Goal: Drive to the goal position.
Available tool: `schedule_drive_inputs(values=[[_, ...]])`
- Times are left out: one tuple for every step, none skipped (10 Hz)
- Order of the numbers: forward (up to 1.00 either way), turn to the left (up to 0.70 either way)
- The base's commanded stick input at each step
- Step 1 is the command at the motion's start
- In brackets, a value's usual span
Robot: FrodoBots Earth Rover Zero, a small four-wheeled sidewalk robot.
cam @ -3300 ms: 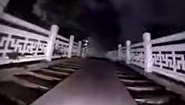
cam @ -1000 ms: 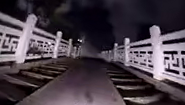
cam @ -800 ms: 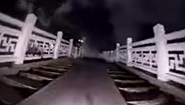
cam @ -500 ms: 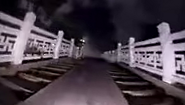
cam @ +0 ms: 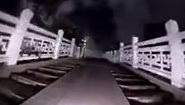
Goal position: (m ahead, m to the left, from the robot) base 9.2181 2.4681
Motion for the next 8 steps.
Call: schedule_drive_inputs(values=[[0.43,0.0],[0.43,0.0],[0.43,0.0],[0.43,0.0],[0.43,0.0],[0.43,0.0],[0.43,0.0],[0.43,0.0]])
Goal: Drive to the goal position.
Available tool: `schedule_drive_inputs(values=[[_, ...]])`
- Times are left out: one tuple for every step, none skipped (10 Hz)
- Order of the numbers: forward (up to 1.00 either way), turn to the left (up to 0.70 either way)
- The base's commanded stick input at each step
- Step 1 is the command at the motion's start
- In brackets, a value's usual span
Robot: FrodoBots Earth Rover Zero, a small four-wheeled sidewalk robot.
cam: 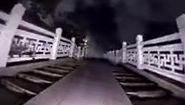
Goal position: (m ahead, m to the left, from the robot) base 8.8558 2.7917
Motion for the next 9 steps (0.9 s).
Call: schedule_drive_inputs(values=[[0.43,0.0],[0.43,-0.04],[0.43,-0.21],[0.43,-0.26],[0.43,-0.26],[0.43,-0.26],[0.43,-0.26],[0.43,-0.11],[0.43,0.0]])
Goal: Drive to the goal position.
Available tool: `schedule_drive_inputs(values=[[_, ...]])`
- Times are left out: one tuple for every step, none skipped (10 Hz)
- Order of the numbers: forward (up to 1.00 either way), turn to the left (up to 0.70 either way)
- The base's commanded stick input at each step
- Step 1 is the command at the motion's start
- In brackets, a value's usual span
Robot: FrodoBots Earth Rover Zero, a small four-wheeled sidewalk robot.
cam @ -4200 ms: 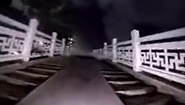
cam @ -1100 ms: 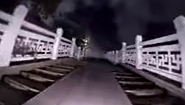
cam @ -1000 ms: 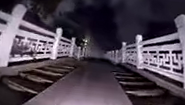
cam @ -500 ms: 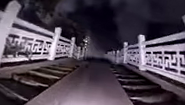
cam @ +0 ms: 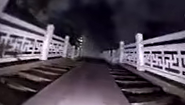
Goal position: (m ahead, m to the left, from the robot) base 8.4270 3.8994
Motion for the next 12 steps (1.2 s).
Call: schedule_drive_inputs(values=[[0.43,0.0],[0.43,0.0],[0.43,0.0],[0.43,0.0],[0.43,0.0],[0.43,0.0],[0.43,0.0],[0.43,0.0],[0.43,0.0],[0.43,0.0],[0.43,0.11],[0.43,0.26]])
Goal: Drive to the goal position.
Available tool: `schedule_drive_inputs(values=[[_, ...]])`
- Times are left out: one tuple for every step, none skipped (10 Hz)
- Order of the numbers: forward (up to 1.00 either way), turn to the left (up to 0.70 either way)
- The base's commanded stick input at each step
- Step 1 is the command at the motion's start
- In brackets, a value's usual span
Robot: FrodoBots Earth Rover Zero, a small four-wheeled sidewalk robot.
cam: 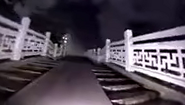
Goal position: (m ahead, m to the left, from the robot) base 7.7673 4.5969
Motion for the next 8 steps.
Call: schedule_drive_inputs(values=[[0.43,0.26],[0.43,0.26],[0.43,0.26],[0.43,0.24],[0.43,0.01],[0.43,0.0],[0.43,0.0],[0.43,0.0]])
